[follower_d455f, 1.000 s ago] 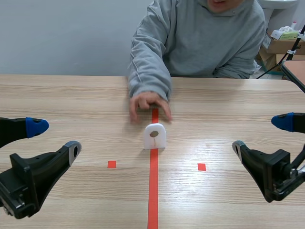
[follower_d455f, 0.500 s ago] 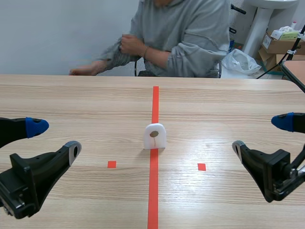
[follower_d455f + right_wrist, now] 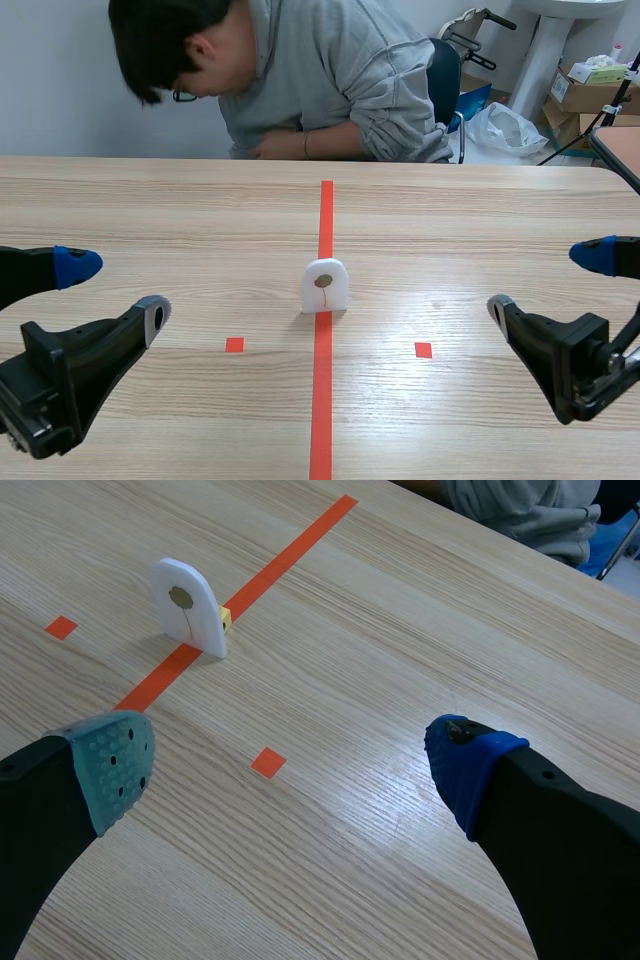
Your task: Do the leaf sorting experiment
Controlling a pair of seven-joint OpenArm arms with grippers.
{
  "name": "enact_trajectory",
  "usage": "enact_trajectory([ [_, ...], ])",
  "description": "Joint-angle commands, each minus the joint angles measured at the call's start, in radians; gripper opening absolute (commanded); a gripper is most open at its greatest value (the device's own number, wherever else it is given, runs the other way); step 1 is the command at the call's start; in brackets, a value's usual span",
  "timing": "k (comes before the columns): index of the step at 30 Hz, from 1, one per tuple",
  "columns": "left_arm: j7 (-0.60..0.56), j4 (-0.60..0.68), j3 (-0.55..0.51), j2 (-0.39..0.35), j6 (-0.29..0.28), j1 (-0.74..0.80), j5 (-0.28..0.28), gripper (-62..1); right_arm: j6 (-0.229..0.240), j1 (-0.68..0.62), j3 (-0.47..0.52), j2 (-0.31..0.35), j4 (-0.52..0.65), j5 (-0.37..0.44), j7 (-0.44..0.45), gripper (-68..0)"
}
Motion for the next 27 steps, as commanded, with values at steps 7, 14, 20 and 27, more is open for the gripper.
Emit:
enact_trajectory([
  [7, -0.014, 0.014, -0.003, -0.003, -0.002, -0.005, -0.006, -11.6, -0.003, 0.009, 0.009, 0.005, 0.005, 0.01, 0.015, -12.4],
  [14, -0.014, 0.014, -0.003, -0.003, -0.002, -0.005, -0.006, -11.6, -0.003, 0.009, 0.009, 0.005, 0.005, 0.01, 0.015, -12.4],
  [20, -0.014, 0.014, -0.003, -0.003, -0.002, -0.006, -0.006, -11.6, -0.003, 0.009, 0.009, 0.005, 0.005, 0.01, 0.015, -12.4],
  [27, 0.104, -0.002, 0.017, -0.025, -0.022, -0.094, -0.007, -11.6, 0.001, 0.011, 0.009, 0.005, 0.005, 0.01, 0.014, -12.4],
])
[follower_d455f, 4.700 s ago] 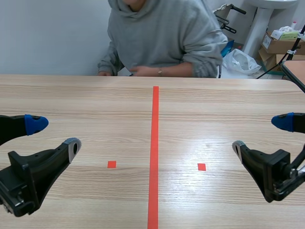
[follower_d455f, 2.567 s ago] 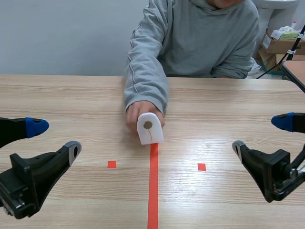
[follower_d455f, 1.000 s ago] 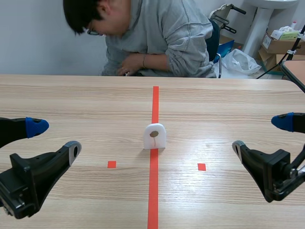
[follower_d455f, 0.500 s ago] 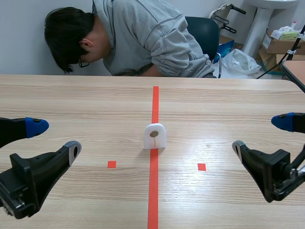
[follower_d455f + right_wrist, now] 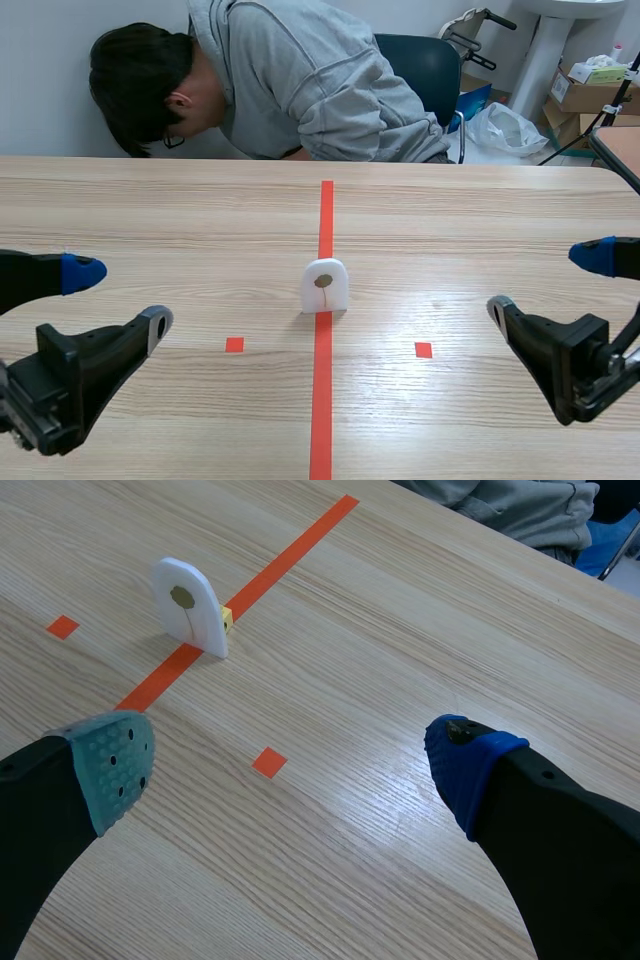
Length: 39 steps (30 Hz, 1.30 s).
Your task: Do the leaf sorting experiment
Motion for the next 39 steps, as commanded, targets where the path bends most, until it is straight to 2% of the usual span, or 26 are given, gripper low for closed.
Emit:
enact_trajectory([
  [1, -0.005, -0.011, 0.024, -0.03, -0.014, -0.062, -0.01, -11.6, -0.002, 0.011, 0.009, 0.005, 0.005, 0.01, 0.015, -12.4],
  [8, -0.004, -0.168, 0.174, -0.11, -0.031, -0.273, -0.009, -11.6, -0.002, 0.012, 0.009, 0.005, 0.005, 0.01, 0.015, -12.4],
  [10, -0.004, -0.237, 0.232, -0.115, -0.048, -0.345, -0.009, -11.6, -0.002, 0.012, 0.009, 0.005, 0.005, 0.01, 0.015, -12.4],
  [16, -0.005, -0.441, 0.425, -0.101, -0.048, -0.576, -0.008, -11.6, 0.001, 0.016, 0.009, 0.005, 0.005, 0.01, 0.015, -12.4],
  [21, -0.005, -0.603, 0.56, -0.034, -0.047, -0.754, -0.001, -11.6, 0.001, 0.02, 0.009, 0.005, 0.005, 0.01, 0.015, -12.4],
  [25, -0.01, -0.728, 0.634, 0.043, -0.047, -0.859, 0.041, -11.6, 0.001, 0.021, 0.009, 0.005, 0.005, 0.01, 0.015, -12.4],
  [28, -0.016, -0.812, 0.68, 0.097, -0.047, -0.921, 0.051, -11.6, 0.001, 0.024, 0.009, 0.005, 0.005, 0.01, 0.015, -12.4],
  [29, -0.023, -0.839, 0.694, 0.116, -0.047, -0.94, 0.072, -11.6, 0.002, 0.026, 0.009, 0.005, 0.005, 0.01, 0.015, -12.4],
  [32, -0.046, -0.905, 0.719, 0.164, -0.043, -0.982, 0.13, -11.6, 0.002, 0.026, 0.009, 0.005, 0.005, 0.01, 0.015, -12.4],
  [39, -0.093, -1.04, 0.728, 0.267, -0.035, -1.045, 0.201, -11.6, 0.002, 0.026, 0.009, 0.005, 0.005, 0.01, 0.015, -12.4],
])
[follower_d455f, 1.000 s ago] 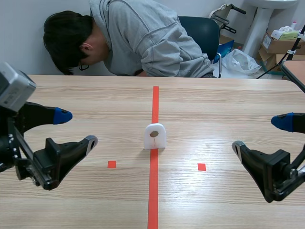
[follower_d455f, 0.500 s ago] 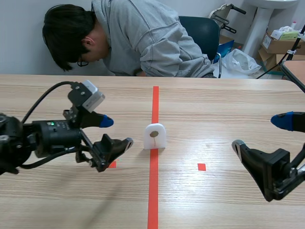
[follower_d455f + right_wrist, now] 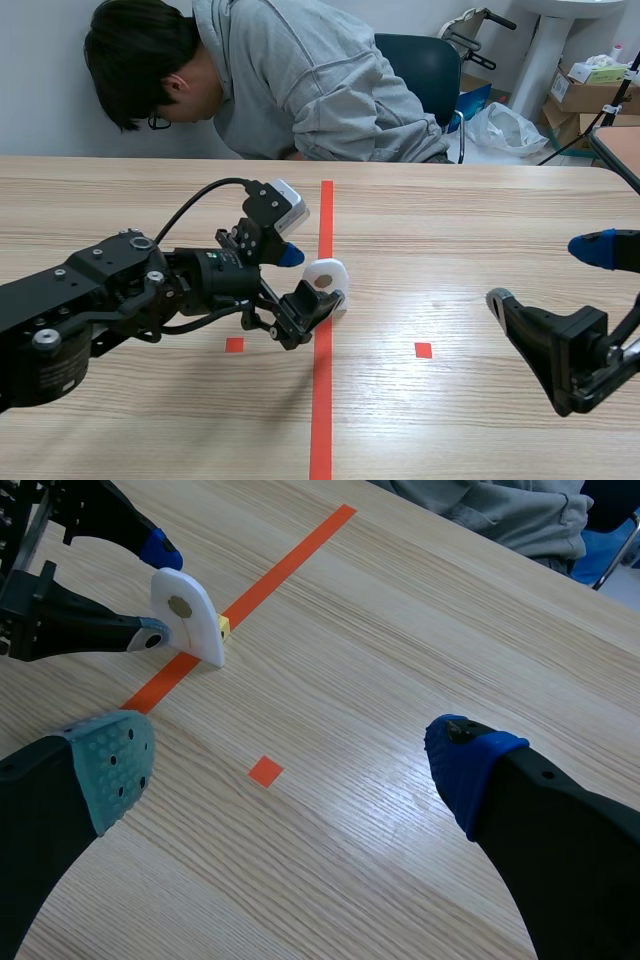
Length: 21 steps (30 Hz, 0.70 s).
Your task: Do the leaf sorting experiment
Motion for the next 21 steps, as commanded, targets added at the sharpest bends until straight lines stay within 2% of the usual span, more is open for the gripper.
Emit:
enact_trajectory([
  [1, -0.026, 0.002, -0.007, 0.023, -0.001, -0.02, 0.016, -11.6, 0.001, 0.012, 0.009, 0.005, 0.005, 0.009, 0.015, -12.4],
  [4, -0.045, -0.037, -0.007, 0.051, 0.016, -0.034, 0.063, -11.6, 0.001, 0.012, 0.009, 0.005, 0.005, 0.009, 0.015, -12.4],
  [8, -0.052, -0.072, -0.007, 0.077, 0.021, -0.045, 0.094, -11.6, 0.001, 0.012, 0.009, 0.005, 0.005, 0.009, 0.015, -12.4],
  [14, -0.07, -0.099, -0.007, 0.08, 0.021, -0.047, 0.156, -11.7, 0.001, 0.012, 0.009, 0.005, 0.005, 0.009, 0.015, -12.4],
  [21, -0.073, -0.106, -0.007, 0.08, 0.021, -0.047, 0.158, -11.9, 0.001, 0.012, 0.009, 0.005, 0.005, 0.009, 0.015, -12.4],
])
